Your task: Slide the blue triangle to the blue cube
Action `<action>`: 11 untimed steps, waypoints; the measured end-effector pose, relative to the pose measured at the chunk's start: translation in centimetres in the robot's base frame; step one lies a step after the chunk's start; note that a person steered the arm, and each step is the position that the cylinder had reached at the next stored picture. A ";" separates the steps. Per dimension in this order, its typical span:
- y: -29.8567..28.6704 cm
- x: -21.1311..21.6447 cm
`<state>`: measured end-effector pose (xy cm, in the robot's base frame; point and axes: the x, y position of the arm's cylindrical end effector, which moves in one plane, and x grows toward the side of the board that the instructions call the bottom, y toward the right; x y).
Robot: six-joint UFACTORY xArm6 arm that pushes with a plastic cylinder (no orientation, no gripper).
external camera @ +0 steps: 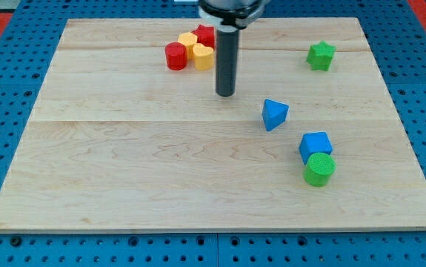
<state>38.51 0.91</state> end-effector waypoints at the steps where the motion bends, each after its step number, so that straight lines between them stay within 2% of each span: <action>1: 0.6 2.8; 2: 5.8 3.8; 4: 10.4 4.4; 6: 10.6 5.6; 7: 10.7 2.2; 8: 13.4 2.3; 9: 13.4 4.5; 10: 14.9 4.5; 11: 22.8 1.7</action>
